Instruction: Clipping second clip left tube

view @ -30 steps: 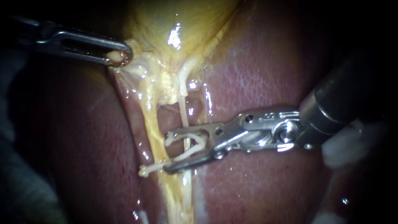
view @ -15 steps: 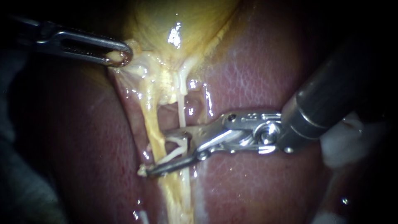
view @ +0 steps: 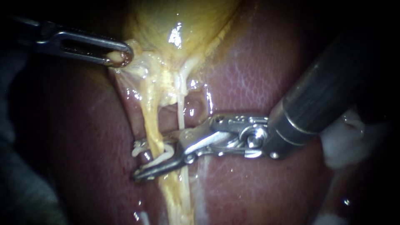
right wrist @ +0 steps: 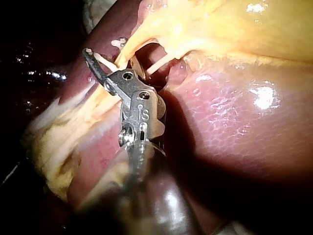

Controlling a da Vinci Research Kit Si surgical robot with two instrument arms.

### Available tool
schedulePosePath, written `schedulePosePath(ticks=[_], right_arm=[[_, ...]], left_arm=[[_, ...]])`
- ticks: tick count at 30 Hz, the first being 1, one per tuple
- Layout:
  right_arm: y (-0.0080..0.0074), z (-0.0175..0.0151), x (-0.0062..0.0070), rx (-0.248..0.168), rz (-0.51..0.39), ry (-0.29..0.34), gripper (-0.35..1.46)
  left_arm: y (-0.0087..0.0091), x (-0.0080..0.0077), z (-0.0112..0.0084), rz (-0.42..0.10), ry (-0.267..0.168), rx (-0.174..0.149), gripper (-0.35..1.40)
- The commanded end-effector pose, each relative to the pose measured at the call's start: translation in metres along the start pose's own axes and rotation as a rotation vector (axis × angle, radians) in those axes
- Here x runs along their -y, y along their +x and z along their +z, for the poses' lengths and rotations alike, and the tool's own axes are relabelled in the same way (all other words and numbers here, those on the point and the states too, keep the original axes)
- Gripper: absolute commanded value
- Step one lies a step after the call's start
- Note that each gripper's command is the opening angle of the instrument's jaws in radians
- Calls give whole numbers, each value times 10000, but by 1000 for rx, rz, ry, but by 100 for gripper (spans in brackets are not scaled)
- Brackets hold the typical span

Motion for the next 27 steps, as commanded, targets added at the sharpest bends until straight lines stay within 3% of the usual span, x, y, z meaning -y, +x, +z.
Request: schedulePosePath(ticks=[1, 8, 16, 27], right_arm=[[1, 0, 3, -3, 1, 3, 47], [6, 6, 24, -37, 12, 65, 47], [11, 11, 45, -21, 11, 155, 44], [14, 7, 46, -23, 15, 153, 38]], left_arm=[[0, 0, 0, 0, 0, 0, -35], [0, 0, 1, 0, 0, 0, -35], [0, 0, 0, 0, 0, 0, -35], [0, 0, 0, 0, 0, 0, -35]])
